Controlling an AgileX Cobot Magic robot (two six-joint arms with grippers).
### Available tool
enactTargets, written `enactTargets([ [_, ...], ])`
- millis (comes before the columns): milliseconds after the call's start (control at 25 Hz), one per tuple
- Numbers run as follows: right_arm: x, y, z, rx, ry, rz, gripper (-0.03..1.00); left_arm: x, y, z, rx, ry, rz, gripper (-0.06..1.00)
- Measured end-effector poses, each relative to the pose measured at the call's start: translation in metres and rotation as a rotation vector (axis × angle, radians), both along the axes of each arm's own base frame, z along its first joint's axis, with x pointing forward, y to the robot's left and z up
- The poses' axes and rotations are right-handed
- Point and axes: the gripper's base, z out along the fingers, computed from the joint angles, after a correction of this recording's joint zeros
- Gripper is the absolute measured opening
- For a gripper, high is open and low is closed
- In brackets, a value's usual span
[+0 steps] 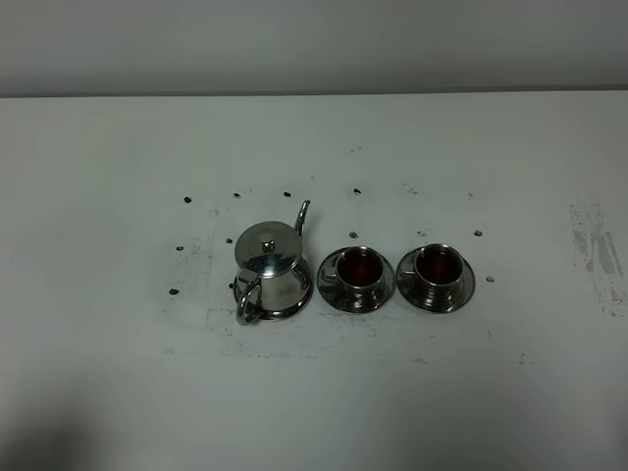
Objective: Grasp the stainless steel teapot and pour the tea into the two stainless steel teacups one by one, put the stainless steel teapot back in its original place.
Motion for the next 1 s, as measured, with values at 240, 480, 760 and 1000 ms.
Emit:
enactTargets([
  [240, 0.0000, 0.0000, 0.0000, 0.000, 0.000, 0.000, 0.52, 0.0000, 0.0000, 0.0000, 0.000, 0.000, 0.000, 0.47],
  [480, 0.0000, 0.0000, 0.0000, 0.000, 0.000, 0.000, 0.52, 0.0000, 0.0000, 0.0000, 0.002, 0.000, -0.002, 0.44],
  [760, 0.0000, 0.0000, 0.0000, 0.000, 0.000, 0.000, 0.52, 0.0000, 0.0000, 0.0001, 0.002, -0.001, -0.002, 0.44],
  [1000, 0.0000, 0.0000, 0.0000, 0.000, 0.000, 0.000, 0.52, 0.0002, -0.0026, 0.0001, -0.041, -0.003, -0.005, 0.44],
])
